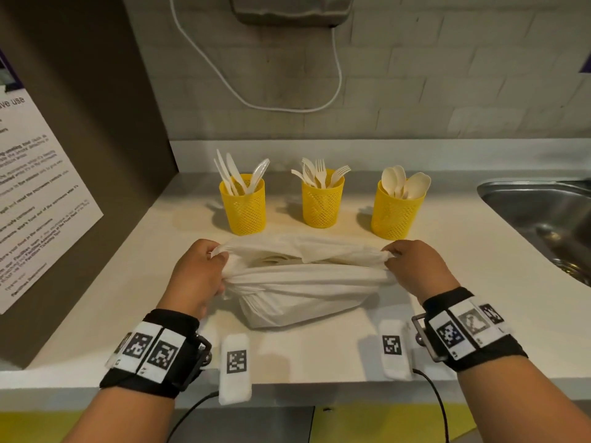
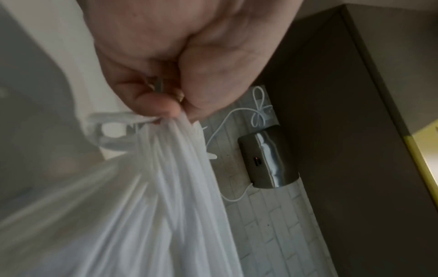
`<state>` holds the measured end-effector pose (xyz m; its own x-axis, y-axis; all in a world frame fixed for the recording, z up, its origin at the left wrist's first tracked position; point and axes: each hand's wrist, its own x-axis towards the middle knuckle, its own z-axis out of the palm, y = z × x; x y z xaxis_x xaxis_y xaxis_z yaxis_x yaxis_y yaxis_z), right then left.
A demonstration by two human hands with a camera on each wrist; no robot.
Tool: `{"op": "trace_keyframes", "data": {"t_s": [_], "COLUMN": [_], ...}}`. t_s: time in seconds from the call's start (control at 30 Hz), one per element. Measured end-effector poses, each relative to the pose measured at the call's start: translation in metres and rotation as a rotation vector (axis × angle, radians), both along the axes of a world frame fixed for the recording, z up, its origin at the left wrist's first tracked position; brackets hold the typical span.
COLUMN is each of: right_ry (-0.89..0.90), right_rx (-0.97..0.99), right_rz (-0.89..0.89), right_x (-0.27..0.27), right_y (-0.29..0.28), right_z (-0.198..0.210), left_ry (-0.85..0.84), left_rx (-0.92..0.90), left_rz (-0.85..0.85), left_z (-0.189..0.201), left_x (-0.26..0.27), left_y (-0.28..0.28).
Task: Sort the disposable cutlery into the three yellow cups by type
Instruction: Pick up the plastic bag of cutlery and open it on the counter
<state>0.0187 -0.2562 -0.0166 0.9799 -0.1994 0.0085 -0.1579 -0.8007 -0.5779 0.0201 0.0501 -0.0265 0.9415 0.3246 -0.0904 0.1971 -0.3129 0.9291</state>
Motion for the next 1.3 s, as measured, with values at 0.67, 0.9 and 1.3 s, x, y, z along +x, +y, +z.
{"op": "trace_keyframes", "data": {"t_s": [0.67,0.9,1.3], "right_ry": [0.336,-0.073,0.104], "right_rx": [1.424,0.267,-0.008], "right_rz": [-0.134,-0.005,0.195], "right_x": [-0.001,0.004,-0.001], "right_y": [0.022,0.019,0.027], "right_z": [-0.019,-0.014,0.001], "left_ry": [0.136,0.243,0.083], "left_rx": [-0.259,-0.036,-0.056], "left_rz": [-0.011,0.015,-0.085], "left_z": [-0.015,-0.004,0.004], "left_x": [0.015,0.016,0.004], "left_y": [-0.018,-0.024,-0.019]}}
